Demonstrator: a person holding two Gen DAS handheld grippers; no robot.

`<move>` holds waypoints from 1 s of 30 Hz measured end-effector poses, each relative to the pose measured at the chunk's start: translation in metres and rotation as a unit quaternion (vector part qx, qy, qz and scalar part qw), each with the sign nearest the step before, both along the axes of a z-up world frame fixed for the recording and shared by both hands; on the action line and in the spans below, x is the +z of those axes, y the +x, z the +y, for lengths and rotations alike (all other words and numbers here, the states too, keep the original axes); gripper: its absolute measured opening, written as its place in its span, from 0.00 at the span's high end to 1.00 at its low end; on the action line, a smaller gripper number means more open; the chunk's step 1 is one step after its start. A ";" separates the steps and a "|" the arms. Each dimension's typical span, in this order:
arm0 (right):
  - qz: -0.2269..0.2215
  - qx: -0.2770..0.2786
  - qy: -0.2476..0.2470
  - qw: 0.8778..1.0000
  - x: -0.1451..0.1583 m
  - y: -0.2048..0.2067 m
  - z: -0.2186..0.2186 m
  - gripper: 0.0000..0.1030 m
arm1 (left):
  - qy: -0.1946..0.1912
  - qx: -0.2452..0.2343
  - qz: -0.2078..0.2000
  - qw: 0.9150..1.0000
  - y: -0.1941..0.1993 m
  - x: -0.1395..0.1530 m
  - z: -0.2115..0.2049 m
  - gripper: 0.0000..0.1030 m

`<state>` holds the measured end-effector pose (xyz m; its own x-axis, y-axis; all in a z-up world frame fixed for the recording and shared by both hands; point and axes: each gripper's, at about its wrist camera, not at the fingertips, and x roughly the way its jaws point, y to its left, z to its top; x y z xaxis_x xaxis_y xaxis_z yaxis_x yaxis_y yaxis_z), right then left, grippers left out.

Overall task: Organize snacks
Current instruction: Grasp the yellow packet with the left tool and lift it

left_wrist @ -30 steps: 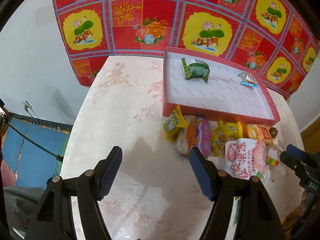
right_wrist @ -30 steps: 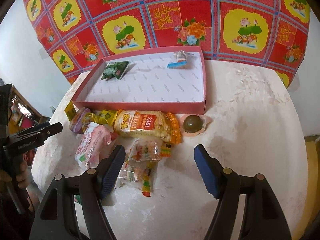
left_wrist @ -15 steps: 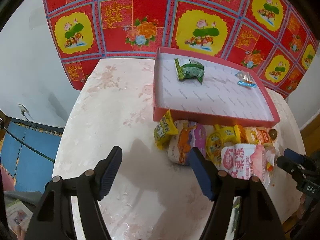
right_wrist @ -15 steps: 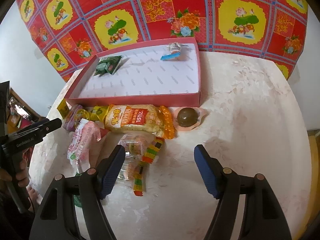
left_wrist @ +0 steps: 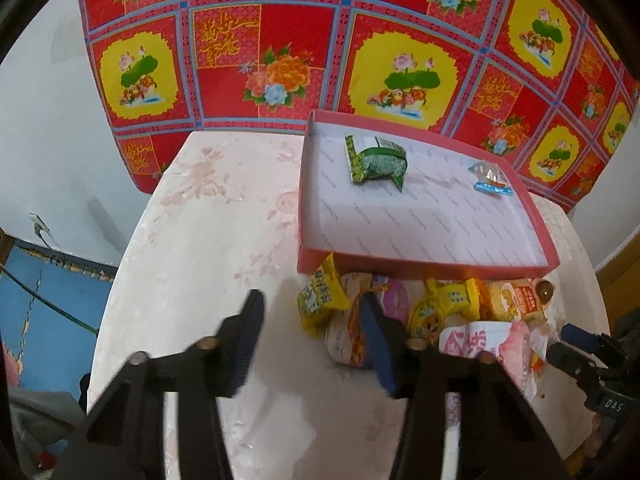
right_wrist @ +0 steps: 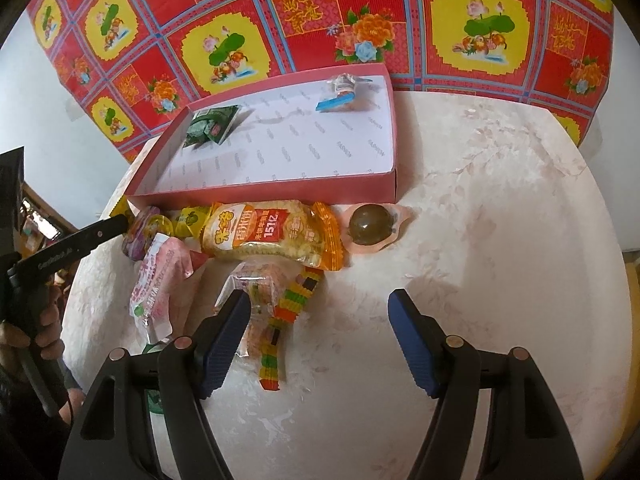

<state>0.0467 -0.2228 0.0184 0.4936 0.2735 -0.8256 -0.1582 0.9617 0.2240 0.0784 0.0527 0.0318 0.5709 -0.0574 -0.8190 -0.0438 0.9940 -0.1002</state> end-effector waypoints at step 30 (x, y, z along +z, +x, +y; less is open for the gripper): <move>-0.004 -0.008 0.013 1.000 -0.001 0.003 -0.002 0.29 | -0.021 -0.014 -0.024 0.999 -0.029 0.005 0.005 0.83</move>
